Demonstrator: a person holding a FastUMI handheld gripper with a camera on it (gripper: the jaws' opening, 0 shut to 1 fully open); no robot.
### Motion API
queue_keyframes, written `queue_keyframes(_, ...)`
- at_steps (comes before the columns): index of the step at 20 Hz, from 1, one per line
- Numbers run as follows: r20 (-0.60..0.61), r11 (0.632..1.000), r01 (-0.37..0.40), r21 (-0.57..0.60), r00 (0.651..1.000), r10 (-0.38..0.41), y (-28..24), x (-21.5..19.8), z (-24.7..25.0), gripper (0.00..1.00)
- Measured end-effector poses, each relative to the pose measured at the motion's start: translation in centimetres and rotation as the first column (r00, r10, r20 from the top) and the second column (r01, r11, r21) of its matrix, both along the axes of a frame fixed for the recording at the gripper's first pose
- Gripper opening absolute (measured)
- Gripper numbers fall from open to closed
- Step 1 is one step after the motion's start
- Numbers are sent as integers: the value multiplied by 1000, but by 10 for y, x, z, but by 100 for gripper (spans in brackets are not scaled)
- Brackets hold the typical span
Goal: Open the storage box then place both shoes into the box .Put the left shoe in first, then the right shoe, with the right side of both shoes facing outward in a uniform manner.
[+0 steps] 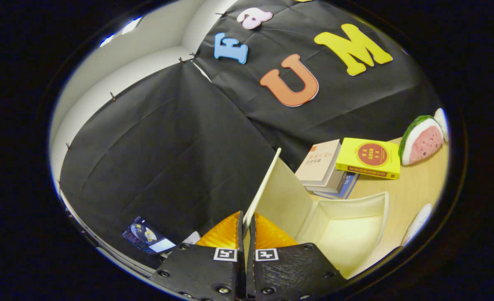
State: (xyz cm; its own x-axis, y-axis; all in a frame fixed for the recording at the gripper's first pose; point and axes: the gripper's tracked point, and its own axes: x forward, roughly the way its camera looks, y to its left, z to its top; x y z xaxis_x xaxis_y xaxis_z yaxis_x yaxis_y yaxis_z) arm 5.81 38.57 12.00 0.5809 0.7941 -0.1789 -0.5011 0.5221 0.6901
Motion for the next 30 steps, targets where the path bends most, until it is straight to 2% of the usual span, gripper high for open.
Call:
queue_keyframes(6,0,994,-60,-93,998,60,88,0,-8,1)
queue_keyframes(9,36,982,-83,-170,995,90,121,-4,-23,8)
queue_keyframes(11,73,973,-92,-210,991,110,138,-6,-28,19)
queue_keyframes(17,199,954,-33,-298,975,96,154,-4,-37,81)
queue_keyframes(18,212,954,-20,-299,973,87,151,-3,-37,86)
queue_keyframes(25,339,920,142,-366,941,-10,97,1,-43,90)
queue_keyframes(30,455,880,294,-373,885,-103,33,-4,-26,94)
